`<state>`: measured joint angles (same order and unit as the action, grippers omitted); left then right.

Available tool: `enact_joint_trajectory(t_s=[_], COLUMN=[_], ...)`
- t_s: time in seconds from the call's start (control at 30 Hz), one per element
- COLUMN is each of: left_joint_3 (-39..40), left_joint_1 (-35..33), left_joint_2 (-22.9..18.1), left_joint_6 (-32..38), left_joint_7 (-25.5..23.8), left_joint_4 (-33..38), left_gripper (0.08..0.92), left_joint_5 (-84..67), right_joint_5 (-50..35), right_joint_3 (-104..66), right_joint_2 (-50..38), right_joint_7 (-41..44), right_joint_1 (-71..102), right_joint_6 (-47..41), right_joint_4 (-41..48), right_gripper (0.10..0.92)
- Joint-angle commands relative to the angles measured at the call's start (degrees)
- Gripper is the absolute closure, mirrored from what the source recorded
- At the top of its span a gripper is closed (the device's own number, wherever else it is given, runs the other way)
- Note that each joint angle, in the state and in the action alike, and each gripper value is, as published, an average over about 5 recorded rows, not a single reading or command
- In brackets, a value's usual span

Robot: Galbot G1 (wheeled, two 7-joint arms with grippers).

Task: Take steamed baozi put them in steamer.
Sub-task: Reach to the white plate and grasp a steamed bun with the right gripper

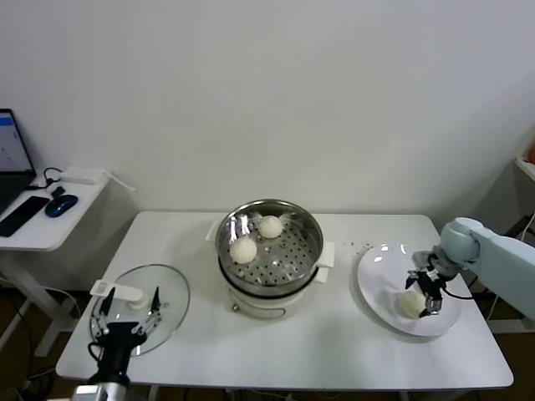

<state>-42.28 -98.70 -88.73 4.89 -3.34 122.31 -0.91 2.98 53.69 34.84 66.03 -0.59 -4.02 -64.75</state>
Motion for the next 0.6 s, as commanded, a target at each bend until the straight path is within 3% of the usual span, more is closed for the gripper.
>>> enact_joint_trajectory(t_s=[0.03,0.6], left_joint_3=[0.0,0.1], left_joint_1=[0.2,0.4], left_joint_2=[0.0,-0.1], left_joint_6=[-0.1,-0.1], left_joint_7=[0.0,0.0], left_joint_4=[-0.3,-0.5], left_gripper=[0.177,0.177], left_joint_5=[0.0,0.0], right_joint_5=[0.5,0.7], right_joint_3=[-0.6,-1.3], right_joint_2=[0.3,0.6], right_joint_7=[0.0,0.0], right_joint_1=[0.9,1.3], right_joint_6=[-0.1,-0.2], right_joint_4=[0.4,0.4], right_gripper=[0.203,0.315])
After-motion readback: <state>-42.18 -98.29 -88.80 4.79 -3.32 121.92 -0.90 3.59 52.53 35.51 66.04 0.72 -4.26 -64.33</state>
